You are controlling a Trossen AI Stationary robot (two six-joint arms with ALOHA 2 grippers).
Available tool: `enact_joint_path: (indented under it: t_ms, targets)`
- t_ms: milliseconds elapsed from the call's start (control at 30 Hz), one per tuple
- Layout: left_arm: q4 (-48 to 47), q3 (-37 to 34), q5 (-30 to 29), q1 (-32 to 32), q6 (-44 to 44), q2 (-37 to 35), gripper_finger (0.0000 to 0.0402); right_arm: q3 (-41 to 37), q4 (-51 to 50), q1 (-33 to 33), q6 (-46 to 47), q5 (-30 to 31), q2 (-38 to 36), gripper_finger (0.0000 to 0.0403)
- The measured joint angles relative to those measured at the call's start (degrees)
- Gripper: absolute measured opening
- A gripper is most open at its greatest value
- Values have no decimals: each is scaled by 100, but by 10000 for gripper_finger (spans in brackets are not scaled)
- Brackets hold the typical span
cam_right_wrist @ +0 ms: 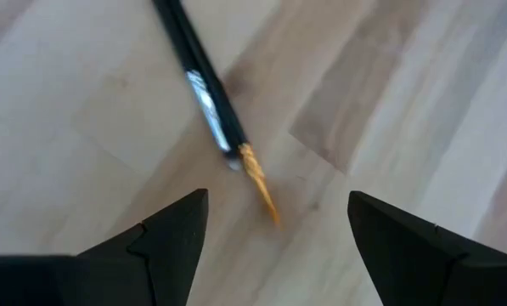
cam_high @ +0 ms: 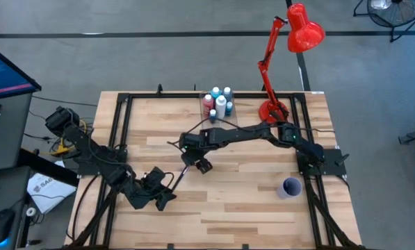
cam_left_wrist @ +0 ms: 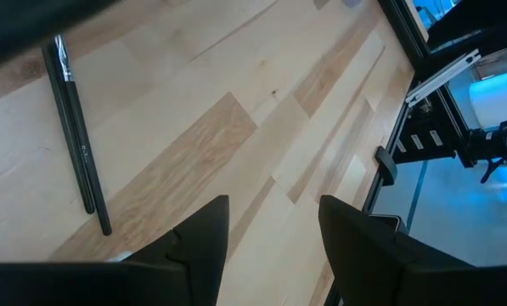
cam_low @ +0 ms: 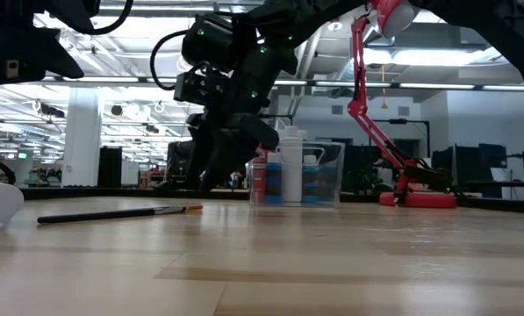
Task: Pick & Place Paint Supplies
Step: Put the gold paintbrush into the purple cup
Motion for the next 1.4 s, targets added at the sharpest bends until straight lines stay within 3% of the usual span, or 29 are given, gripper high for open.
enact_joint_path:
  t_ms: [1133, 1400]
  targets:
    - [2, 0, 90, 0, 48, 0, 176, -7, 343, 56, 546, -444, -7, 276]
    - [11, 0, 99, 0, 48, 0, 176, -9, -168, 359, 120, 152, -9, 276]
